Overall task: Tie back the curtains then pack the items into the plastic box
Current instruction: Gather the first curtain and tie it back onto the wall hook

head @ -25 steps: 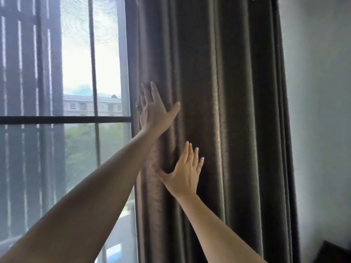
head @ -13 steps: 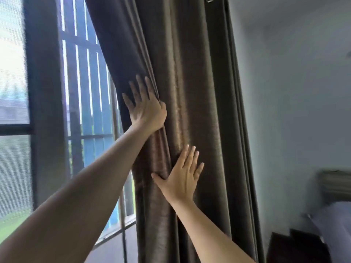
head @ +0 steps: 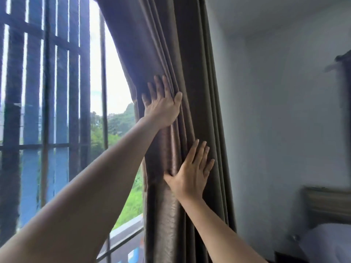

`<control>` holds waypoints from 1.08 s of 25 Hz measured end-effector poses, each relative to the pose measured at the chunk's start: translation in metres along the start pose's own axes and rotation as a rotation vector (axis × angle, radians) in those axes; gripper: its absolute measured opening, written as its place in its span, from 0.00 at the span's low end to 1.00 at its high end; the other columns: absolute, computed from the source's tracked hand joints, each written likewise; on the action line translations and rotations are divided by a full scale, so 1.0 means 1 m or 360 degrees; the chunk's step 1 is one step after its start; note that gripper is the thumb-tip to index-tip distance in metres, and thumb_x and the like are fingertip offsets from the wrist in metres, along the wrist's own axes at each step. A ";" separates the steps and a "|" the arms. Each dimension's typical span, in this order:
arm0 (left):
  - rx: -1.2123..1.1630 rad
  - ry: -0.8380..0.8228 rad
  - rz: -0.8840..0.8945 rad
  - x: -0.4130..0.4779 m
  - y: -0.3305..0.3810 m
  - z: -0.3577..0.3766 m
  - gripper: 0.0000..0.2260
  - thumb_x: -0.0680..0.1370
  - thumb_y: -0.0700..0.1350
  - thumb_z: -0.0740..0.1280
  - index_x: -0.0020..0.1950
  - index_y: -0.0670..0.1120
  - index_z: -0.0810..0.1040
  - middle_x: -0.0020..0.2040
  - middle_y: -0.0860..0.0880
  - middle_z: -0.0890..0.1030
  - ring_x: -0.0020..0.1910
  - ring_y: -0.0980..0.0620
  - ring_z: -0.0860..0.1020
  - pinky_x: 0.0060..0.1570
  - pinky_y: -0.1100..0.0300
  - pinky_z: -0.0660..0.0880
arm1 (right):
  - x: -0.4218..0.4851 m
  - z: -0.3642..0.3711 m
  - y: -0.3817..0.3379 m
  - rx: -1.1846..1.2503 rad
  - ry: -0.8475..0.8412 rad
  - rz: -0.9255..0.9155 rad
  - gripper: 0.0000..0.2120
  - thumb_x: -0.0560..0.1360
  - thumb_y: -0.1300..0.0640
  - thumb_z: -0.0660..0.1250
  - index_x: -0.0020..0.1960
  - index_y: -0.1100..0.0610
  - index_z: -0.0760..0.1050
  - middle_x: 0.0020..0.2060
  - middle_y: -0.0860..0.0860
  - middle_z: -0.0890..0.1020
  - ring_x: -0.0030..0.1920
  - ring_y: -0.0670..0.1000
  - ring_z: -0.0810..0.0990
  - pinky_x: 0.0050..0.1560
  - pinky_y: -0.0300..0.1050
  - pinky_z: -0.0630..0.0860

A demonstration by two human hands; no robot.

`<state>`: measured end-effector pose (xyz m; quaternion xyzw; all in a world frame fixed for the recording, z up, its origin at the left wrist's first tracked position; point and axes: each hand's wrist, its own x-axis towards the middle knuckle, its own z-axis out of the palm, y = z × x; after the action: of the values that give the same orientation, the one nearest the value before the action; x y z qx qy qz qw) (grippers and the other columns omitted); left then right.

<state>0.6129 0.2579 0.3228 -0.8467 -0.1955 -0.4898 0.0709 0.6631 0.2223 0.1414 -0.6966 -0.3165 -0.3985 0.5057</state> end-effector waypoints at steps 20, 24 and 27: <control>-0.0209 -0.0170 0.0181 0.161 0.076 0.260 0.28 0.82 0.56 0.43 0.75 0.47 0.33 0.76 0.46 0.32 0.75 0.44 0.34 0.72 0.44 0.39 | 0.161 0.098 0.246 -0.0019 -0.0241 0.0210 0.64 0.63 0.34 0.72 0.74 0.52 0.26 0.76 0.56 0.37 0.76 0.56 0.36 0.74 0.55 0.35; -0.0206 -0.0104 0.0209 0.184 0.079 0.296 0.28 0.82 0.56 0.43 0.76 0.46 0.34 0.76 0.45 0.33 0.75 0.44 0.35 0.72 0.44 0.39 | 0.184 0.122 0.278 0.0159 -0.0319 0.0247 0.62 0.64 0.35 0.72 0.74 0.50 0.27 0.77 0.53 0.41 0.77 0.55 0.40 0.75 0.55 0.36; -0.0199 -0.0083 0.0196 0.205 0.082 0.331 0.27 0.82 0.55 0.43 0.76 0.47 0.34 0.76 0.45 0.33 0.75 0.44 0.35 0.72 0.43 0.39 | 0.204 0.142 0.304 0.0194 -0.0345 0.0218 0.61 0.64 0.33 0.71 0.75 0.51 0.29 0.78 0.53 0.43 0.77 0.56 0.42 0.74 0.55 0.36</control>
<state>1.0021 0.3397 0.3354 -0.8724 -0.1138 -0.4735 0.0427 1.0514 0.2788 0.1580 -0.7236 -0.3445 -0.2656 0.5360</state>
